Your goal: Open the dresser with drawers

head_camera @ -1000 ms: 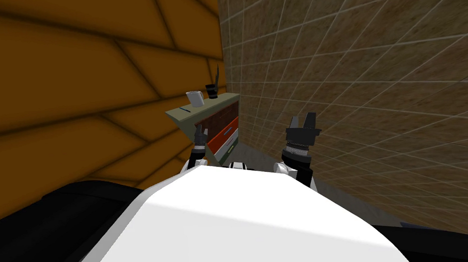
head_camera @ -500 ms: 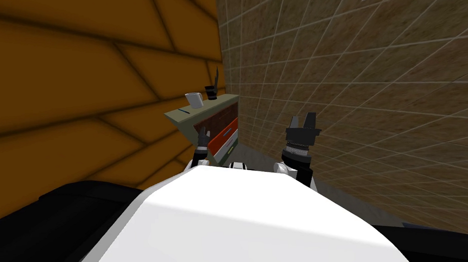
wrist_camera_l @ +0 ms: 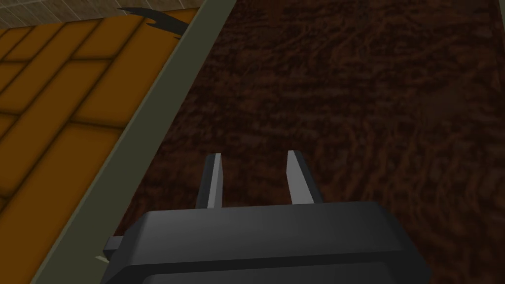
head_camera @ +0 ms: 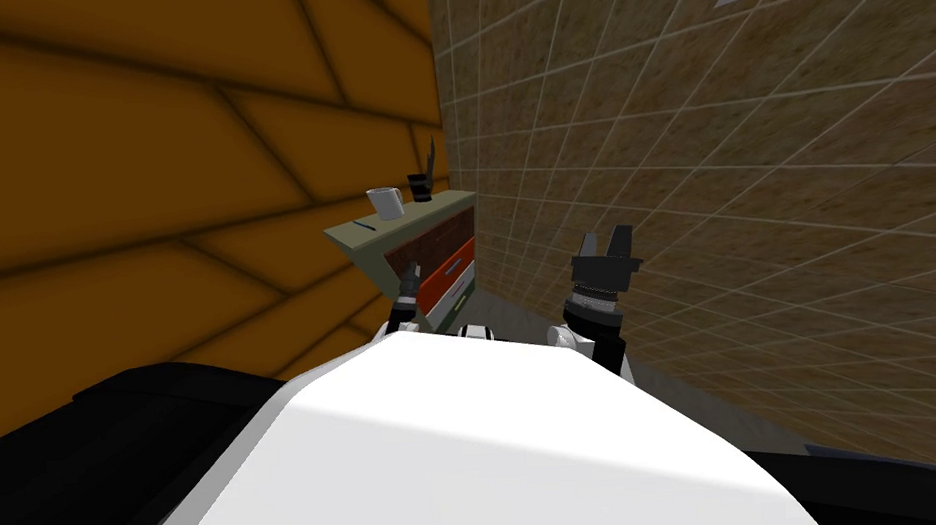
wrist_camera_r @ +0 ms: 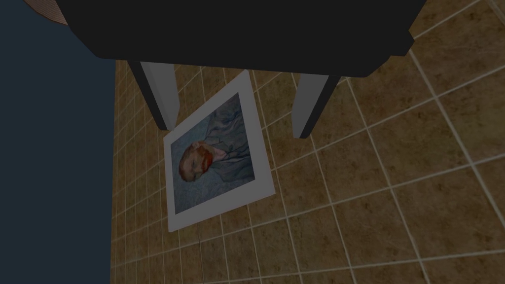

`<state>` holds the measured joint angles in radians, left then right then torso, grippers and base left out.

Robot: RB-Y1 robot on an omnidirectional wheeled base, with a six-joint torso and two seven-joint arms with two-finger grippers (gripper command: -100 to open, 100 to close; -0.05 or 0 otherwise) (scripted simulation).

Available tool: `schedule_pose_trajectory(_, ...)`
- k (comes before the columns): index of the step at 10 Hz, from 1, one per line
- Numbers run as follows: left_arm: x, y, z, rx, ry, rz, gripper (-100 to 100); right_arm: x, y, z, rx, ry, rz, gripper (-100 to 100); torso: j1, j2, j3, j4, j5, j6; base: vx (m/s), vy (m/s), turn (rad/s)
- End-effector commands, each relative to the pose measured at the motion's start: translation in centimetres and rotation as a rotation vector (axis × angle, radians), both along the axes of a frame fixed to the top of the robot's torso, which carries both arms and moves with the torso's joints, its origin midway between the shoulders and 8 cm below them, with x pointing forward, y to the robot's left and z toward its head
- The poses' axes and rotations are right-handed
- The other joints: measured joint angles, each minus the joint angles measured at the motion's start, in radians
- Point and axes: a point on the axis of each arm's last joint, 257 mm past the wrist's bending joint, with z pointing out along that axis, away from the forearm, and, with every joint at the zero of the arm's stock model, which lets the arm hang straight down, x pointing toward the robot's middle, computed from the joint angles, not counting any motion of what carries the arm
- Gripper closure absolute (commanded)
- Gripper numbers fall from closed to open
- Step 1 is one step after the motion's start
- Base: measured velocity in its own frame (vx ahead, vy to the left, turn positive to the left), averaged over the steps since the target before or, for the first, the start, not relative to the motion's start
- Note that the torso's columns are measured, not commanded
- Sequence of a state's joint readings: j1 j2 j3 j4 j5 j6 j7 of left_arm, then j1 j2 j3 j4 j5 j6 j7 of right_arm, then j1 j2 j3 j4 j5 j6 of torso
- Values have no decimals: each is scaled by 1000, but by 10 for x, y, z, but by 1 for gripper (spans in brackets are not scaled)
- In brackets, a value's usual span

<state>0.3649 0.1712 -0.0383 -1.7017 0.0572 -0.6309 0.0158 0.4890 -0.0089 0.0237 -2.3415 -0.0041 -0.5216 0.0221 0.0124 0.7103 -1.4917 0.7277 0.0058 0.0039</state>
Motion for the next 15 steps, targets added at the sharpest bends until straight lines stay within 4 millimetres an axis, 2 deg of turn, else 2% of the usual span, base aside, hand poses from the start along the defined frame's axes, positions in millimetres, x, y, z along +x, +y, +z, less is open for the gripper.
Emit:
schedule_pose_trajectory(1,1,0,-27,-1,57,6,-100,0,0,0,0,0,0,0,-1,2,1,1,-1,-1,34,4,-6)
schedule_pose_trajectory(8,4,-6,-80,-5,147,0,-100,0,0,0,0,0,0,0,1,3,2,1,0,-2,32,2,-27)
schedule_pose_trajectory(9,3,-6,-82,-5,151,1,-100,0,0,0,0,0,0,0,0,3,3,1,0,-2,17,-3,-18)
schedule_pose_trajectory(10,3,-8,-95,-7,174,-1,-100,0,0,0,0,0,0,0,1,4,4,1,0,-2,28,-1,-31)
schedule_pose_trajectory(14,2,-12,-120,-10,218,-5,-100,0,0,0,0,0,0,0,2,4,4,2,0,-3,38,7,-27)
schedule_pose_trajectory(15,0,-14,-132,-12,239,-7,-100,0,0,0,0,0,0,0,2,5,4,2,0,-3,24,5,-39)
